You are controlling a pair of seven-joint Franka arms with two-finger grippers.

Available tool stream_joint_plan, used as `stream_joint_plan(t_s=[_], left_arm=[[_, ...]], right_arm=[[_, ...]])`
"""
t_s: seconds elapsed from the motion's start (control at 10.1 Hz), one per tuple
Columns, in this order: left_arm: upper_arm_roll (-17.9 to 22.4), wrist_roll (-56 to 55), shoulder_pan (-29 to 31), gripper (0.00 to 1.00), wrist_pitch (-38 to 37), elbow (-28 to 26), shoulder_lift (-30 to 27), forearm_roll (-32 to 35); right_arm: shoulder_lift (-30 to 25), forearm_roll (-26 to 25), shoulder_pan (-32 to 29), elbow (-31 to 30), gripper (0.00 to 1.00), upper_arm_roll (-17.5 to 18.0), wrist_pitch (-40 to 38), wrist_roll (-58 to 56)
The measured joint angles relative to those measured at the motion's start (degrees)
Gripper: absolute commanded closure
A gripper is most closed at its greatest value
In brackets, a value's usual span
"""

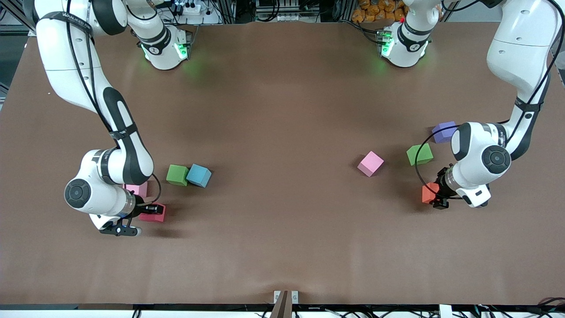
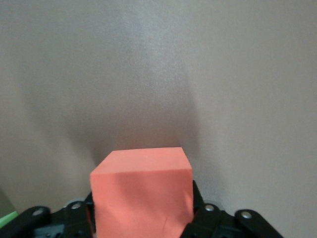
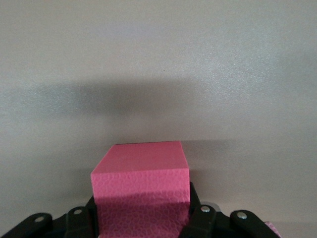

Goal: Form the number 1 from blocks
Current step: 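Close the right gripper on the red cube, then carry the red cube to mid-table with the right gripper while the left gripper lifts orange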

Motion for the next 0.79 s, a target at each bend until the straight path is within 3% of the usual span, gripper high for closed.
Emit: stream_joint_plan(t_s=[0.4, 0.79], left_arm=[[0.0, -1.3, -0.1, 1.00, 0.0, 0.1, 0.0, 0.3], [-0.7, 3.8, -0.3, 1.00, -0.3, 0.7, -0.6, 1.6]], right_arm=[[-1.1, 0.1, 1.0, 2.0, 0.35, -0.4, 0.3, 0.0], [-9.8, 0.2, 2.8, -0.5, 0.33, -1.0, -1.4, 0.8]])
